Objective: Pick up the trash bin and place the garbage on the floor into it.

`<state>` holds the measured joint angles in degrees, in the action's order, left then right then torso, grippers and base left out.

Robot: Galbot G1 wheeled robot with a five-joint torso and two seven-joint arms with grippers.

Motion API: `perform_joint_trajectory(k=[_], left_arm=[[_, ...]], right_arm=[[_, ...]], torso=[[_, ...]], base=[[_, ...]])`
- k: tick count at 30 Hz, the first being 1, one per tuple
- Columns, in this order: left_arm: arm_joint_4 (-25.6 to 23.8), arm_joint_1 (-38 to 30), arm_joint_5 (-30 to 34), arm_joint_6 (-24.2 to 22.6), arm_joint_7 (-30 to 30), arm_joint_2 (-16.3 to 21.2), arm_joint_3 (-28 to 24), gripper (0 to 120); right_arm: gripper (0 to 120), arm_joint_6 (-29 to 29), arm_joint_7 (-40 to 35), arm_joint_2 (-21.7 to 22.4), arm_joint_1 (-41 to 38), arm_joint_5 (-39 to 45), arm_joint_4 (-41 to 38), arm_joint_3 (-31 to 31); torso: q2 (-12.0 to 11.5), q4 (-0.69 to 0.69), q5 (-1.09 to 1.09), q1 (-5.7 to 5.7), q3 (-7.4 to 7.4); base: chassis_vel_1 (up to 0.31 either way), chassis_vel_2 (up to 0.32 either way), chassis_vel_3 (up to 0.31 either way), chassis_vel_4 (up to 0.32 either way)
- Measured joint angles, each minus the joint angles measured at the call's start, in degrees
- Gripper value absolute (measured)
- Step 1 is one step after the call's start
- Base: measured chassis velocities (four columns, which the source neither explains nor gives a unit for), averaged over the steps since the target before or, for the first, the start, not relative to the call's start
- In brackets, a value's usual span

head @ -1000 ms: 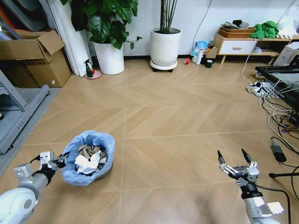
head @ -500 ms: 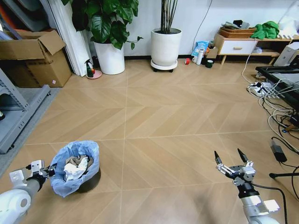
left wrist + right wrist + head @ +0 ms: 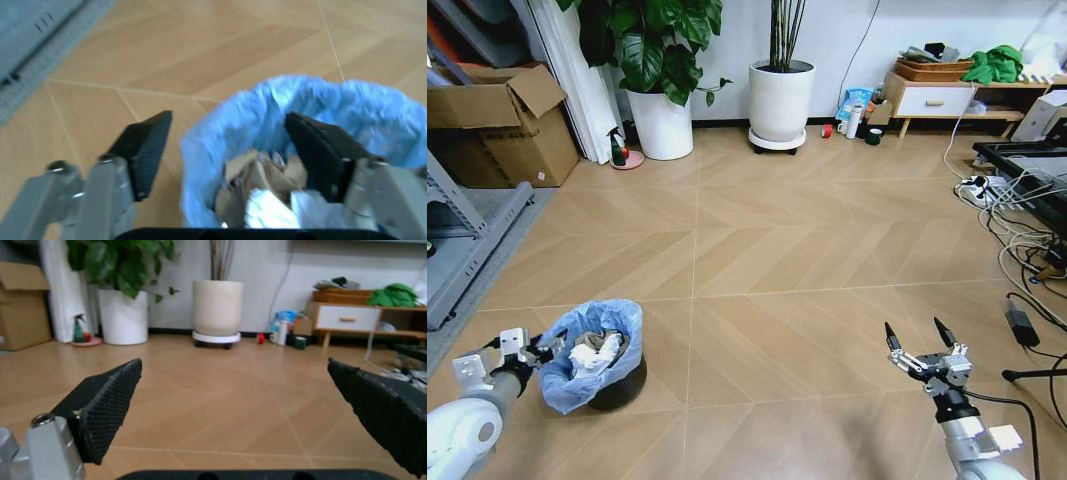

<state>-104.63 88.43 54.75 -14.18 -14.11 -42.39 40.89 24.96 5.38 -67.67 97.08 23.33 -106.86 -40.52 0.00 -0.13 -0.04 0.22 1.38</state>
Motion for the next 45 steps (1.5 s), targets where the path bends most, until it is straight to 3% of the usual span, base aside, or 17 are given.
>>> perform_joint_trajectory(k=[4, 5, 8, 16, 27, 33, 45], left_arm=[[-1.13, 0.16, -0.08, 0.22, -0.15, -0.14, 1.03, 81], [-2.15, 0.24, -0.1, 0.74, -0.22, -0.42, 1.67, 90], [-4.43, 0.2, -0.36, 1.78, -0.29, -1.22, 2.89, 101], [-10.35, 0.29, -2.81, 3.8, 1.47, -4.25, 8.03, 113], [-20.7, 3.35, -3.21, 4.63, 6.16, -9.2, 16.08, 112], [-20.92, 3.44, -3.1, 4.41, 6.28, -9.31, 16.18, 101], [-20.7, 3.41, -3.02, 4.33, 6.27, -9.21, 15.99, 100]], right_arm=[[100, -1.46, -1.87, 0.02, 0.24, 0.01, -1.04, -0.24], [100, -2.31, -3.14, 0.17, 0.48, -0.14, -2.06, -0.61], [100, -3.32, -4.82, 0.27, 1.12, -0.77, -4.39, -2.04], [100, -2.57, -5.24, -0.47, 2.68, -0.81, -10.59, -5.75], [100, -2.07, -5.17, -2.01, 4.22, 0.23, -19.36, -9.43], [100, -2.26, -5.23, -2.08, 4.28, 0.32, -19.5, -9.49], [100, -2.29, -5.23, -2.06, 4.26, 0.34, -19.36, -9.42]], torso=[[0.0, 0.0, 0.0, 0.0, 0.0], [0.0, 0.0, 0.01, 0.0, 0.0], [0.0, 0.0, 0.0, 0.0, 0.0], [0.0, 0.0, 0.0, 0.0, 0.0], [0.0, 0.0, -0.01, -0.01, -0.01], [0.0, -0.01, 0.01, -0.01, 0.0], [0.0, 0.0, 0.0, 0.0, 0.0]], base=[[0.0, 0.0, 0.0, 0.0], [0.0, 0.0, 0.0, 0.0], [0.0, 0.0, 0.0, 0.0], [0.0, 0.0, 0.0, 0.0], [0.0, 0.0, 0.0, 0.0], [0.0, 0.0, 0.0, 0.0], [0.0, 0.0, 0.0, 0.0]])
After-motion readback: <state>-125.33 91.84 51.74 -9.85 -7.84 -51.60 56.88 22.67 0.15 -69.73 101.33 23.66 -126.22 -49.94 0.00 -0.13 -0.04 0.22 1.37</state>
